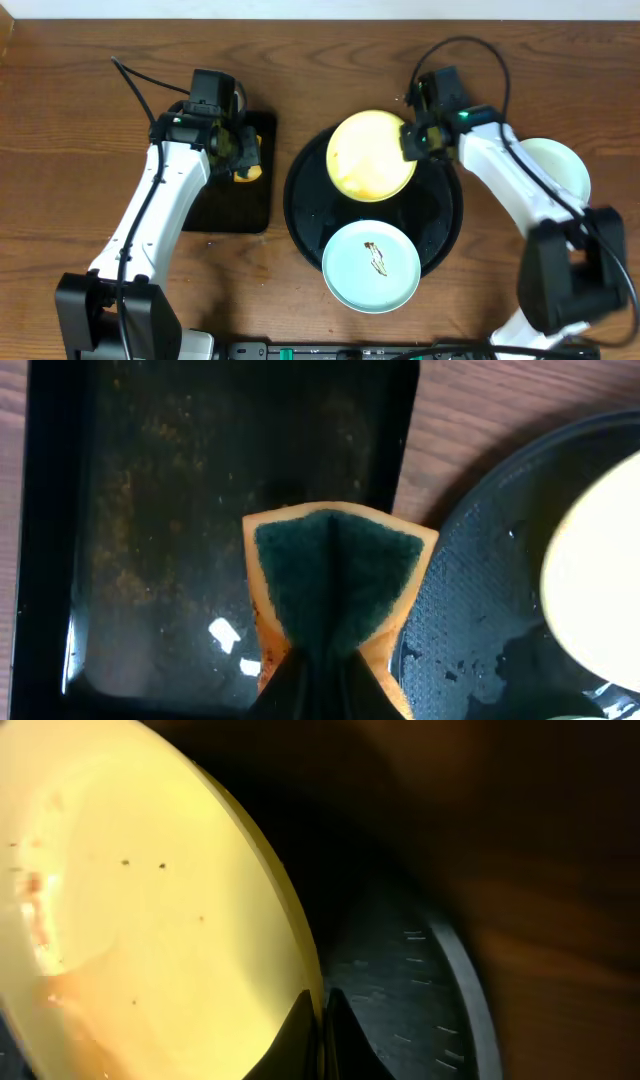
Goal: Clean dirty plates on tray and stack at the side
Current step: 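Carry the yellow plate with the right gripper onto the pale-green plate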
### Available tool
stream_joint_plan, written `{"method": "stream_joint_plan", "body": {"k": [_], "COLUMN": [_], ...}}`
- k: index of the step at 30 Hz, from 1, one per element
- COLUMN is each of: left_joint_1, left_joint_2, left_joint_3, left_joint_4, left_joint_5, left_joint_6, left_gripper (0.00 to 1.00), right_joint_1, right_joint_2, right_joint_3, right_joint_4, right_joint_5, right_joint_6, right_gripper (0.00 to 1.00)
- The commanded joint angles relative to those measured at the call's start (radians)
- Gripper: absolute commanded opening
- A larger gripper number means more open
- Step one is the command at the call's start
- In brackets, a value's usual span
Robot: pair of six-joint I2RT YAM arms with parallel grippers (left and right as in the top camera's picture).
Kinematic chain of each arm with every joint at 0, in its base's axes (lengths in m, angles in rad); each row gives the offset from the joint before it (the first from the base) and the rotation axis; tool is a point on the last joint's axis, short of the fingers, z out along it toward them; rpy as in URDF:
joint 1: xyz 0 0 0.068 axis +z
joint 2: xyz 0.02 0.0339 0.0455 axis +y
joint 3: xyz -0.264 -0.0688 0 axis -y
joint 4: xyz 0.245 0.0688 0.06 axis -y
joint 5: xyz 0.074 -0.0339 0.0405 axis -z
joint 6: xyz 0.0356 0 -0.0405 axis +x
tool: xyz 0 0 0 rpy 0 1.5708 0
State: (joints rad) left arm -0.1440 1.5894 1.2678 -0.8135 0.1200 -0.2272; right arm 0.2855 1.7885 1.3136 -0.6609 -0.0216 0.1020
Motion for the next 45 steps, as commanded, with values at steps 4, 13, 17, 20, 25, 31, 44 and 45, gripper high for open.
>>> {"method": "stream_joint_plan", "body": {"k": [4,13,17,20,25,31,44,45], "left_joint_1": [0.003,0.003,0.003,0.003,0.003,0.003,0.003,0.003], "left_joint_2": [-0.013,-0.013,-0.013,-0.013,-0.013,-0.013,-0.013,-0.013], "left_joint_3": [0.0,0.0,0.0,0.0,0.0,0.0,-0.001,-0.001], "left_joint_4": [-0.008,-0.009,-0.009,-0.009,-0.01,-0.013,-0.013,-0.013], "left_joint_5": [-0.013,-0.013,-0.013,-0.013,-0.013,-0.013,-0.013,-0.013], "left_joint_6": [0.016,0.016,0.016,0.016,0.016,0.016,0.016,0.016], "left_gripper": [0.08,0.08,0.08,0.08,0.08,0.08,0.08,0.08], "right_joint_1": [0.028,0.18,0.271,0.335,0.403,0.408,0.283,0.255], "right_joint_2": [-0.111,-0.159,-0.159,-0.159,-0.159,-0.159,-0.163,-0.167], "right_joint_3": [0.001,0.001,0.001,0.001,0.001,0.001,0.001,0.001], "right_joint_4": [-0.013,-0.04,-0.032,-0.026,0.008,0.04,-0.069,-0.084], "right_joint_5": [0.303,0.63,0.8,0.915,1.099,1.123,0.908,0.883], "right_joint_6": [-0.066,-0.295,-0.336,-0.344,-0.334,-0.322,0.006,0.023], "right_gripper": [0.01,0.01,0.01,0.01,0.01,0.01,0.01,0.01]}}
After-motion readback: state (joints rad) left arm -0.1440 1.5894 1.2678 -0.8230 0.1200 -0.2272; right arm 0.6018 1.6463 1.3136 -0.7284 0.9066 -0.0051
